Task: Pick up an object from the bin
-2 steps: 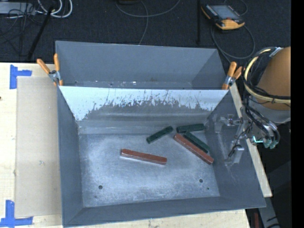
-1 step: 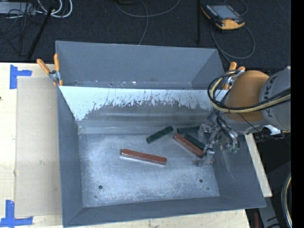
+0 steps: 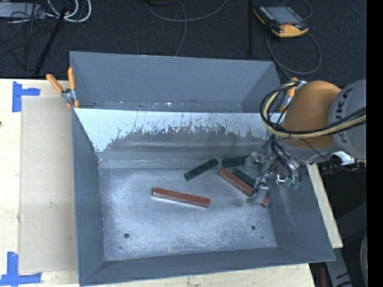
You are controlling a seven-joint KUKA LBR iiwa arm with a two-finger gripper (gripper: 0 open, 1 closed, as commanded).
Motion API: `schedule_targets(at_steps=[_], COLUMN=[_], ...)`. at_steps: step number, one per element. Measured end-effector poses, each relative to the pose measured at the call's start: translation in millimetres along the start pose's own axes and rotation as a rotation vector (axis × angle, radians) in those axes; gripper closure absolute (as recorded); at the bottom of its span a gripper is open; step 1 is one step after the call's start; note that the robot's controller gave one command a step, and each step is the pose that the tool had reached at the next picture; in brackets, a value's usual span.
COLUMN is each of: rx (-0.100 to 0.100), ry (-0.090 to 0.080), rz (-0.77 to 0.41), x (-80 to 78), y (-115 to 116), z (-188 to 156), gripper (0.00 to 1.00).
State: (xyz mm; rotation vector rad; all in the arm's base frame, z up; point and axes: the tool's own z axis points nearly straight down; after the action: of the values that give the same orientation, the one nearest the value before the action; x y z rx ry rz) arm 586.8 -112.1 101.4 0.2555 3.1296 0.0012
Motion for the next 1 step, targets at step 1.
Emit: schedule_targets(at_steps=[1], rx=[0.001], ry=[0.001], rz=[0.121], x=[1.2], y=[-25.2], z=[1.7], gripper=[0.0])
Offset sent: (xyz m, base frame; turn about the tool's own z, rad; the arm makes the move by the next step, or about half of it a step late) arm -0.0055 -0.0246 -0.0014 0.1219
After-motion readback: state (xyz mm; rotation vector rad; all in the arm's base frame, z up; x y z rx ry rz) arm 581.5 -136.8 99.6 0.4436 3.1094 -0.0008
